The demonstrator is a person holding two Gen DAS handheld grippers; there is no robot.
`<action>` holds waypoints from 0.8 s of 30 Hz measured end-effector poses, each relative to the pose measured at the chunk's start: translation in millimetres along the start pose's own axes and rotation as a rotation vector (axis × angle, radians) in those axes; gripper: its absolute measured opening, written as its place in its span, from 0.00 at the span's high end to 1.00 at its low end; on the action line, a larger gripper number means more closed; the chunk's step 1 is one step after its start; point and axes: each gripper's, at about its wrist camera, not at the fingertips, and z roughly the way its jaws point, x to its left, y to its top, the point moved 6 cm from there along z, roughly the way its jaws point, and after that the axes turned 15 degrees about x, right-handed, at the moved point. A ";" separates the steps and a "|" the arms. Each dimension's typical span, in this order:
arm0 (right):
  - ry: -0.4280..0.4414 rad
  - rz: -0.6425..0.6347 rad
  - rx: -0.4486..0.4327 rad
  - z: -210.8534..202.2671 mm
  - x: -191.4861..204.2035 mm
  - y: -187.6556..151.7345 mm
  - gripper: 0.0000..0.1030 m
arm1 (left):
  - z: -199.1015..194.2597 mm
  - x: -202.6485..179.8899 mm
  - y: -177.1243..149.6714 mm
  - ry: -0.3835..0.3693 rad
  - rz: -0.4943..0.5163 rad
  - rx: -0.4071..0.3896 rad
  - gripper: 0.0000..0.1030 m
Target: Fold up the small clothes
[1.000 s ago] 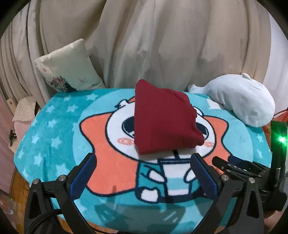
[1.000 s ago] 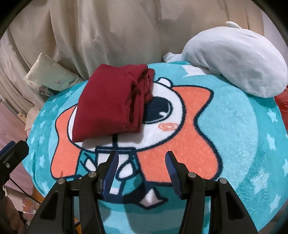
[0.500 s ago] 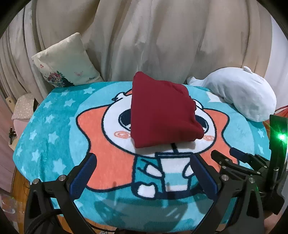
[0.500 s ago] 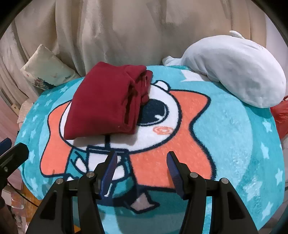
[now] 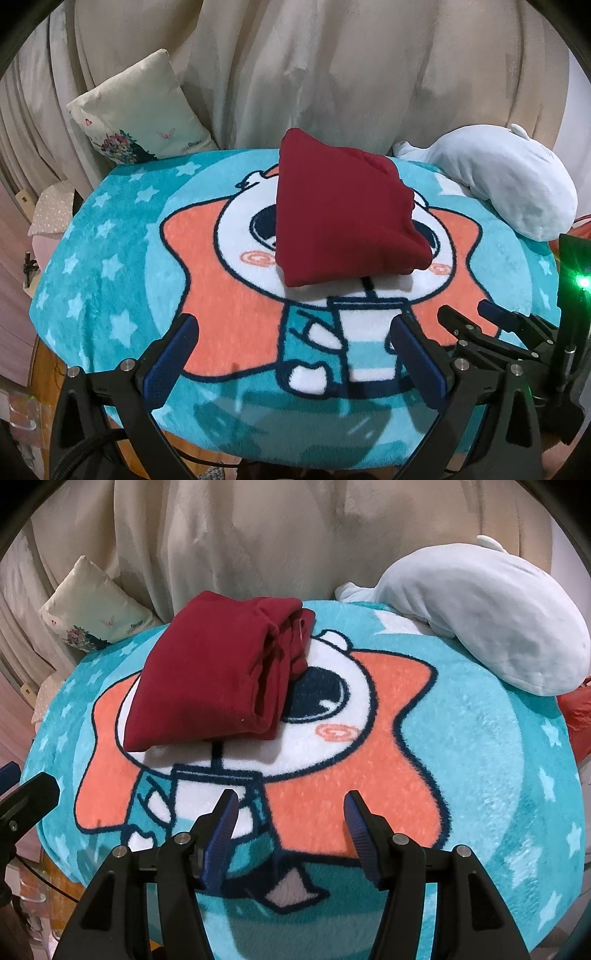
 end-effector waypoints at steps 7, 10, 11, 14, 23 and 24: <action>-0.008 -0.008 0.022 4.9 1.3 -7.1 0.38 | 3.4 -0.6 -6.8 -0.011 -0.001 0.021 0.00; -0.012 -0.011 0.028 5.9 1.5 -11.0 0.38 | 6.3 -0.5 -10.0 -0.016 -0.005 0.036 0.00; -0.013 -0.012 0.030 6.0 1.7 -12.1 0.38 | 6.9 -0.5 -11.2 -0.019 -0.007 0.040 0.00; -0.018 -0.014 0.036 6.5 1.7 -15.7 0.38 | 7.0 -1.2 -14.3 -0.025 -0.008 0.044 0.00; -0.025 -0.005 0.043 5.9 -0.7 -21.4 0.38 | 4.6 -1.0 -17.0 -0.029 -0.005 0.044 0.00; -0.025 -0.005 0.045 6.0 -0.5 -22.0 0.38 | 4.6 -0.8 -17.1 -0.030 -0.004 0.044 0.00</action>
